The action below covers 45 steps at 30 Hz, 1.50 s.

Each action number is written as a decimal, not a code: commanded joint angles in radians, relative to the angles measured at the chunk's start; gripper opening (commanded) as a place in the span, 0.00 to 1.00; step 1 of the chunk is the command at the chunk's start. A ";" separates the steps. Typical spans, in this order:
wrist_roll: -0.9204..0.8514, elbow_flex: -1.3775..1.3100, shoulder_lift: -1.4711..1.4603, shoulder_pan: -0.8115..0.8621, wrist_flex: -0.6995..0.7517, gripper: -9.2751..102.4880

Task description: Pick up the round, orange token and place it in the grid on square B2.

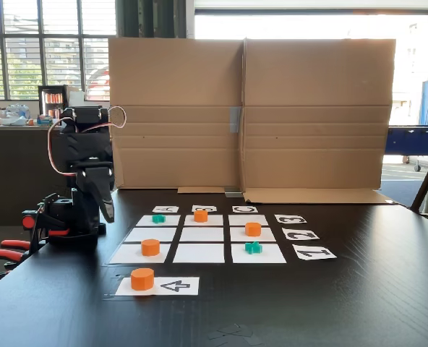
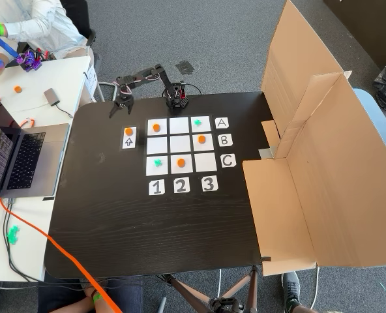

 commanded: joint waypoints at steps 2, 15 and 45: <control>0.006 -0.048 -0.049 -0.043 0.003 0.57; 0.009 -0.133 -0.160 -0.129 0.003 0.58; -0.069 -0.305 -0.391 -0.167 0.003 0.58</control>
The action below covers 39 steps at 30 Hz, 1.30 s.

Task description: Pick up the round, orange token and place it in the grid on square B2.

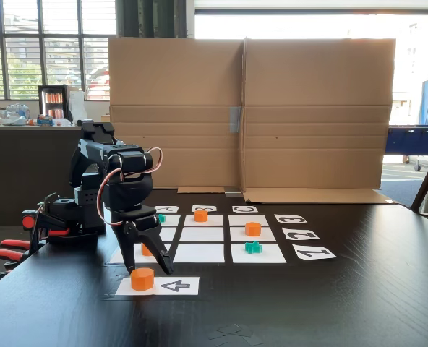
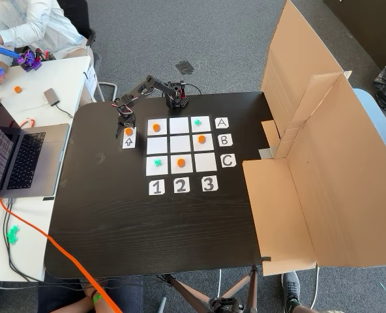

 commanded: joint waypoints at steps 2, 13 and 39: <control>-0.009 -0.043 0.002 -0.012 0.005 0.58; -0.015 -0.067 -0.025 -0.014 0.003 0.33; -0.035 -0.058 0.077 0.011 0.005 0.07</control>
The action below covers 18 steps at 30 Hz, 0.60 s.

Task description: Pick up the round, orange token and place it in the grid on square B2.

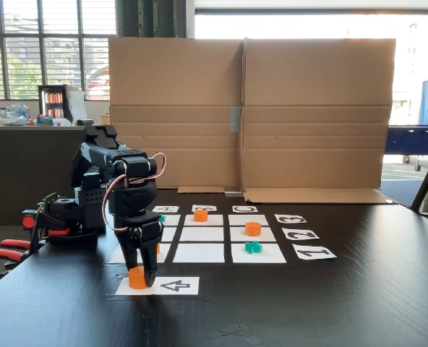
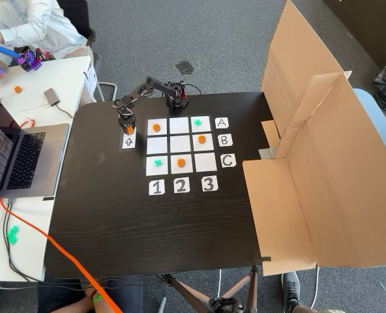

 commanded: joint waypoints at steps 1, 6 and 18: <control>0.003 -0.023 0.104 0.012 0.009 0.07; 0.005 -0.018 0.196 0.026 0.009 0.07; 0.003 -0.028 0.442 0.097 0.009 0.07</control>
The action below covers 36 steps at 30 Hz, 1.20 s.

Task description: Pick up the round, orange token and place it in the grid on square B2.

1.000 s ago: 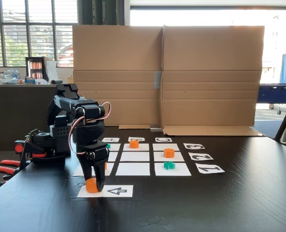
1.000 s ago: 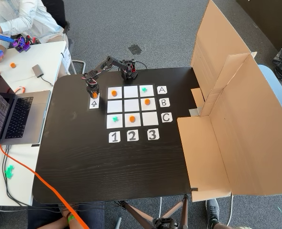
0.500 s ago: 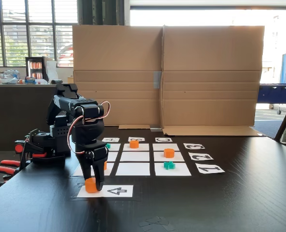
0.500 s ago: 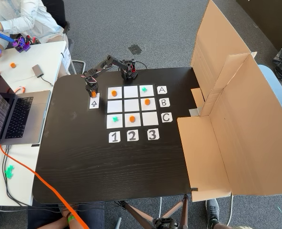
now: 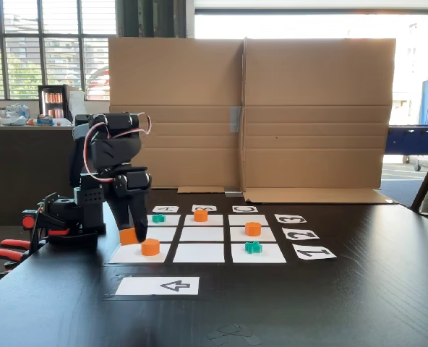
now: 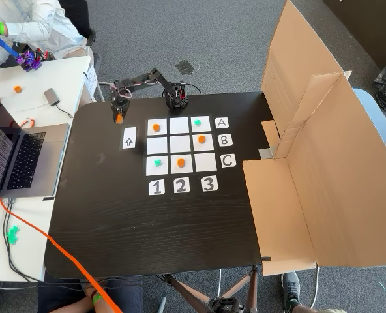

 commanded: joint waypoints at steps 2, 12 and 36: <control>0.003 -0.023 0.117 0.021 0.003 0.07; 0.000 -0.018 0.176 0.044 0.005 0.07; 0.025 0.414 0.509 -0.770 0.006 0.07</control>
